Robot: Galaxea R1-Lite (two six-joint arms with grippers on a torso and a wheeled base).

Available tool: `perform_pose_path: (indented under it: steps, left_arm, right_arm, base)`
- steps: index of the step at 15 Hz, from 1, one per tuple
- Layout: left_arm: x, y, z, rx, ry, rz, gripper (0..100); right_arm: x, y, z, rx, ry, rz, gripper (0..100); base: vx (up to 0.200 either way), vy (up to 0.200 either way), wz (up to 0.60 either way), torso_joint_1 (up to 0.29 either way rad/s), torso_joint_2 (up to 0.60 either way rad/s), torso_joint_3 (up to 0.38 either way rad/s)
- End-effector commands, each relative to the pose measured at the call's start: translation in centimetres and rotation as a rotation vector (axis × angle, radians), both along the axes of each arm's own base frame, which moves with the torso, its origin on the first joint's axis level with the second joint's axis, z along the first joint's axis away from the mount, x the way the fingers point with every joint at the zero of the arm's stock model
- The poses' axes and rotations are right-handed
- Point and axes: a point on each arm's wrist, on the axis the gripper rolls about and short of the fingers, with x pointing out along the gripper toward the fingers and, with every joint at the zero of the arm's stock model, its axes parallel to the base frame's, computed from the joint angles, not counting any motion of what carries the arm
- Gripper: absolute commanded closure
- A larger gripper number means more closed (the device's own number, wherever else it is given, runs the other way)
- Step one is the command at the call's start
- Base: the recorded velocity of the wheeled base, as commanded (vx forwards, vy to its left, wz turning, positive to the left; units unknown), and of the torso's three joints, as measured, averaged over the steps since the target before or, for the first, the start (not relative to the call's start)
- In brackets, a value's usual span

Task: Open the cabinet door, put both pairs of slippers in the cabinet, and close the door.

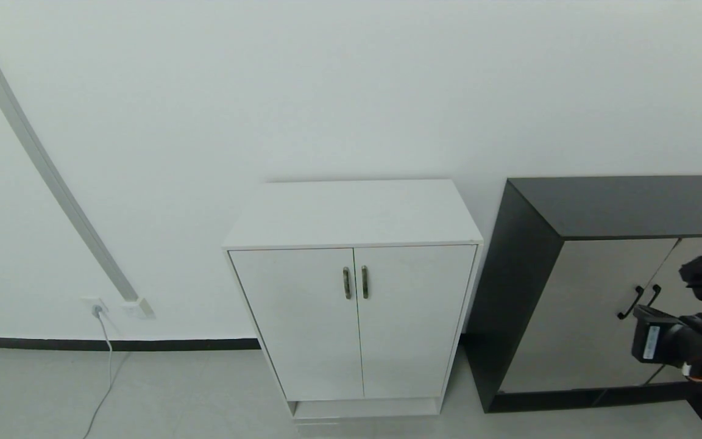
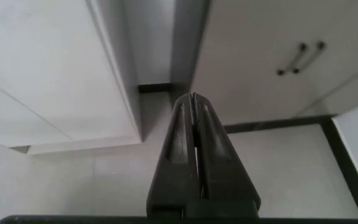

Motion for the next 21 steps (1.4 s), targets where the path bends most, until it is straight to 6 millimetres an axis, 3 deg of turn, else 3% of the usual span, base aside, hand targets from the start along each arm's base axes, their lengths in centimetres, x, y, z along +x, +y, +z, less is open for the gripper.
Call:
perform_pose_path:
  steps: [1,6,11,15,21]
  left_arm:
    - [0.0,0.0,0.0,-0.001,0.0,0.001,100]
    - [0.0,0.0,0.0,0.0,0.0,0.001,100]
    - [0.0,0.0,0.0,0.0,0.0,0.001,100]
    - [0.0,0.0,0.0,-0.001,0.0,0.001,100]
    - [0.0,0.0,0.0,-0.001,0.0,0.001,100]
  right_arm:
    - [-4.3,-1.7,0.8,0.008,-0.063,-0.04,100]
    - [-10.1,-2.7,0.9,0.018,-0.031,0.023,100]
    - [-15.0,-3.5,-0.9,0.023,0.045,0.143,100]
    - [-16.4,-3.4,-3.0,0.023,0.133,0.303,100]
    - [-17.0,-3.4,-5.0,-0.02,0.19,0.351,100]
  base:
    - [0.0,0.0,0.0,0.0,0.0,0.0]
    - [0.0,0.0,0.0,0.0,0.0,0.0]
    - [0.0,0.0,0.0,0.0,0.0,0.0]
    - [0.0,0.0,0.0,0.0,0.0,0.0]
    - [0.0,0.0,0.0,0.0,0.0,0.0]
